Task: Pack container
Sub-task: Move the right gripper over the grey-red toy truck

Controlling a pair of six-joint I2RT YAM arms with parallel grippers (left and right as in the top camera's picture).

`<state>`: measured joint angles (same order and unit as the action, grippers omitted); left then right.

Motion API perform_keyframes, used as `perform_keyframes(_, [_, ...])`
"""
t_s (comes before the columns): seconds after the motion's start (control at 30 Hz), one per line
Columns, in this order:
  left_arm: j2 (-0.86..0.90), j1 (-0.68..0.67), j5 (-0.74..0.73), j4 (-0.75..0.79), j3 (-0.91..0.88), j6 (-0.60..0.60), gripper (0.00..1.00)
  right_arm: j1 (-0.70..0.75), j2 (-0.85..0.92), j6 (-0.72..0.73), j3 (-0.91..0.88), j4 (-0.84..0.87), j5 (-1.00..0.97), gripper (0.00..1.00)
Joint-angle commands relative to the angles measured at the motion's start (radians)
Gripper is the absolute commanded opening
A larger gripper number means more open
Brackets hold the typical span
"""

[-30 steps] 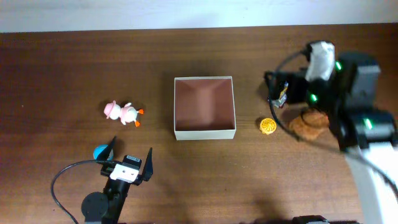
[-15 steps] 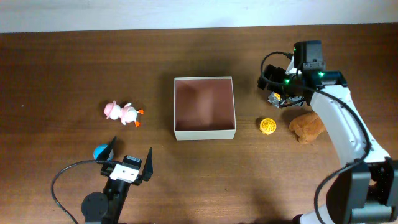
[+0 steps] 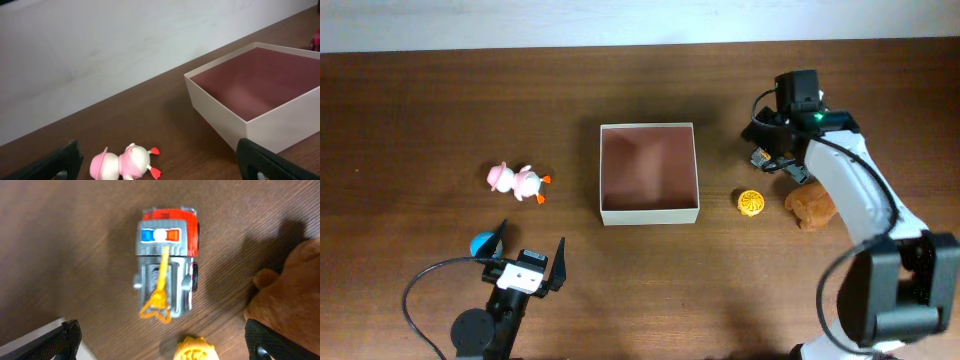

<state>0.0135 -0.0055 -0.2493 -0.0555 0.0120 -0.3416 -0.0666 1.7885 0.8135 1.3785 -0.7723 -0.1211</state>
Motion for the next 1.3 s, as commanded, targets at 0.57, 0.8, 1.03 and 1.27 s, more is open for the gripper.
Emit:
perform_keyframes(0.57, [-0.008, 0.000, 0.007, -0.006, -0.003, -0.005, 1.00, 0.016, 0.149, -0.205, 0.016, 0.144, -0.066, 0.99])
perform_keyframes(0.8, [-0.008, 0.000, 0.007, -0.006, -0.003, -0.004, 1.00, 0.043, 0.204, -0.203, 0.016, 0.151, -0.017, 1.00])
perform_keyframes(1.03, [-0.008, 0.000, 0.007, -0.006, -0.003, -0.005, 1.00, 0.049, 0.219, -0.205, 0.016, 0.164, 0.013, 0.85])
perform_keyframes(1.27, [-0.008, 0.000, 0.007, -0.006, -0.003, -0.005, 1.00, 0.047, 0.219, -0.300, 0.016, 0.163, 0.013, 0.70])
